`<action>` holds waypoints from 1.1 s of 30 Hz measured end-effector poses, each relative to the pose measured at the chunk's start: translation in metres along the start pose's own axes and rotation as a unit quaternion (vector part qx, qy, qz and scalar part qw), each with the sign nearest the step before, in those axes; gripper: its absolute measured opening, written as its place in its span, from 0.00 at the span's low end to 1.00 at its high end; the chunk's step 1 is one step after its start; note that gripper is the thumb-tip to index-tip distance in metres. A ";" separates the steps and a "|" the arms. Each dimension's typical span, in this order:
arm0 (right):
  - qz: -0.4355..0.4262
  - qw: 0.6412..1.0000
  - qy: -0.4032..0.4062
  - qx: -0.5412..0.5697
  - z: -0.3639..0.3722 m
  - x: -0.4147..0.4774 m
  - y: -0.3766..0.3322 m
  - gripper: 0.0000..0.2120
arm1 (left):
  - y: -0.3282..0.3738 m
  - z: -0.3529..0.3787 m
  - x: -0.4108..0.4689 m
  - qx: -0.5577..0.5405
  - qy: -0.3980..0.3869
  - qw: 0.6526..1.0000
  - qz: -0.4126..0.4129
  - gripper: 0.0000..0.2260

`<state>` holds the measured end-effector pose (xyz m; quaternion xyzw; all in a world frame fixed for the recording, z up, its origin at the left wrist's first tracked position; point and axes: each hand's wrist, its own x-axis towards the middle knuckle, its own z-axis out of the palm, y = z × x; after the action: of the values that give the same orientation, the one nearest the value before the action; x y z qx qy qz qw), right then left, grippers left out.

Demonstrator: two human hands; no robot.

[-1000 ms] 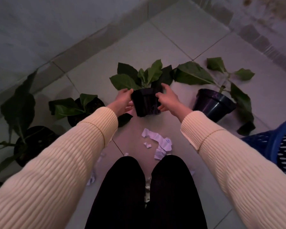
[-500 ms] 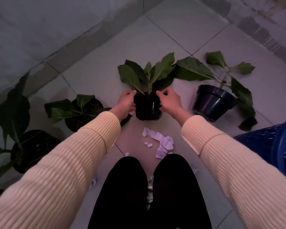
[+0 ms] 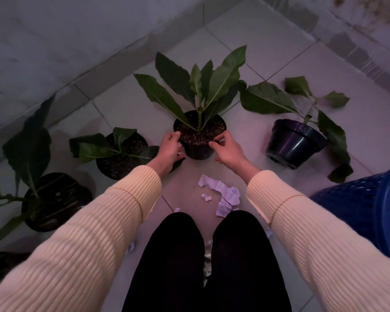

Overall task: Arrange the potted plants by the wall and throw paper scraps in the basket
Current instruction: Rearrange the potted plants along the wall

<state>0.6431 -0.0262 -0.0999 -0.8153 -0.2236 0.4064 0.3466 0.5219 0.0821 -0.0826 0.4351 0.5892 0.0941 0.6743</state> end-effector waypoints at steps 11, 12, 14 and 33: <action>0.062 0.996 -0.053 0.039 0.003 -0.003 0.017 0.13 | -0.022 0.007 0.001 0.066 0.017 0.998 -0.010 0.17; 0.063 0.995 -0.053 0.048 0.002 -0.003 0.019 0.13 | -0.024 0.009 0.002 0.100 0.040 0.994 0.009 0.16; 0.062 0.994 -0.042 0.074 -0.004 -0.004 0.022 0.13 | -0.027 0.014 0.002 0.180 0.103 0.976 0.061 0.15; 0.187 0.911 0.357 0.089 -0.145 0.003 0.075 0.29 | -0.008 0.157 -0.004 0.299 -0.138 0.926 0.185 0.09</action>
<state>0.7699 -0.1295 -0.0950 -0.8988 0.1087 0.1636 0.3918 0.6556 0.0005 -0.0969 0.7264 0.4003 -0.0239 0.5582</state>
